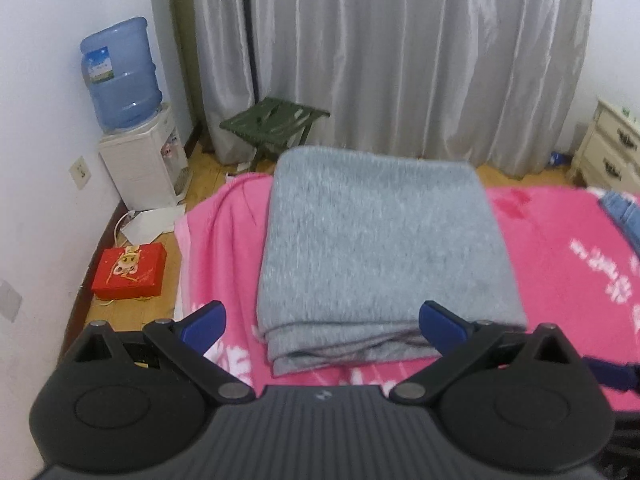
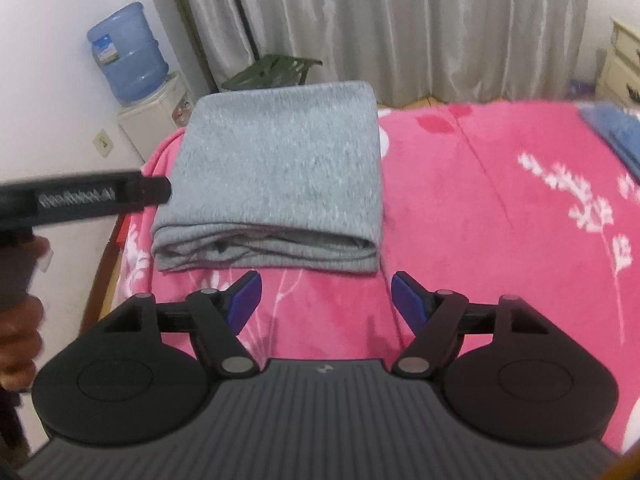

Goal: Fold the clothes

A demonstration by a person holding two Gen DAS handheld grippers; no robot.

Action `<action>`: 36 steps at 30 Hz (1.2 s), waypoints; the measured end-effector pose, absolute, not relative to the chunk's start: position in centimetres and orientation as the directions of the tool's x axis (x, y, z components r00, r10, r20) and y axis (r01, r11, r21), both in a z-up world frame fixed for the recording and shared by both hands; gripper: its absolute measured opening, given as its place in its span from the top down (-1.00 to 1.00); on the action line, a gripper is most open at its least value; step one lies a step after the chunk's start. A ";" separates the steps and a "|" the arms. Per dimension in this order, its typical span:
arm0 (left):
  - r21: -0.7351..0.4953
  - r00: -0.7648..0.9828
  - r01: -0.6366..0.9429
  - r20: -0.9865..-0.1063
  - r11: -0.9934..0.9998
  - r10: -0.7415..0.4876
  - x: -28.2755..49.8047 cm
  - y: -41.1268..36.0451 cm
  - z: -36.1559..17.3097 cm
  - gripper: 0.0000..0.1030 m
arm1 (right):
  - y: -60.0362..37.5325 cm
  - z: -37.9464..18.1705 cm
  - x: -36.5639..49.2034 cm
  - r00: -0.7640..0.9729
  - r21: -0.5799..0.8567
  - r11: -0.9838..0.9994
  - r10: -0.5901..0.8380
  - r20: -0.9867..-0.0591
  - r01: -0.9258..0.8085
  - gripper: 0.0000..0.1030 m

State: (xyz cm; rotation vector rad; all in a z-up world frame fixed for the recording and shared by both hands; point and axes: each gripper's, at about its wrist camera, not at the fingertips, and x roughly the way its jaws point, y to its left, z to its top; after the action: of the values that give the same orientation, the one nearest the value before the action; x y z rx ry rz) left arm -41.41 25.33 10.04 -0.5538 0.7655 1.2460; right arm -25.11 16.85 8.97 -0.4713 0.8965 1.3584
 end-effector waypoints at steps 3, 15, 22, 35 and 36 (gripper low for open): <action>0.047 0.118 -0.969 -0.777 0.243 0.619 -41.4 25.2 9.2 -1.00 | 17.3 8.7 -25.3 -0.048 0.203 0.180 0.623 -0.781 -0.963 -0.44; 0.097 0.087 -0.961 -0.781 0.257 0.618 -41.1 25.6 8.2 -1.00 | 17.9 8.1 -26.1 -0.063 0.199 0.160 0.607 -0.792 -0.967 -0.50; 0.111 0.076 -0.960 -0.780 0.257 0.621 -41.0 25.6 8.2 -1.00 | 17.8 8.1 -26.1 -0.068 0.202 0.155 0.606 -0.793 -0.967 -0.50; 0.099 0.084 -0.960 -0.791 0.263 0.605 -41.2 25.8 7.9 -1.00 | 18.1 7.8 -26.3 -0.071 0.204 0.158 0.596 -0.800 -0.966 -0.50; 0.097 0.086 -0.960 -0.793 0.264 0.604 -41.2 25.8 7.9 -1.00 | 18.1 7.8 -26.3 -0.072 0.204 0.157 0.596 -0.800 -0.966 -0.50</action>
State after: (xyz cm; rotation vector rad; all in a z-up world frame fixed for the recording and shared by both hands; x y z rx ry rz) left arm -41.20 25.82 7.90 -0.5226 0.8459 1.2470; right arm -26.31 18.08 7.82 -0.5180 0.9288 1.3854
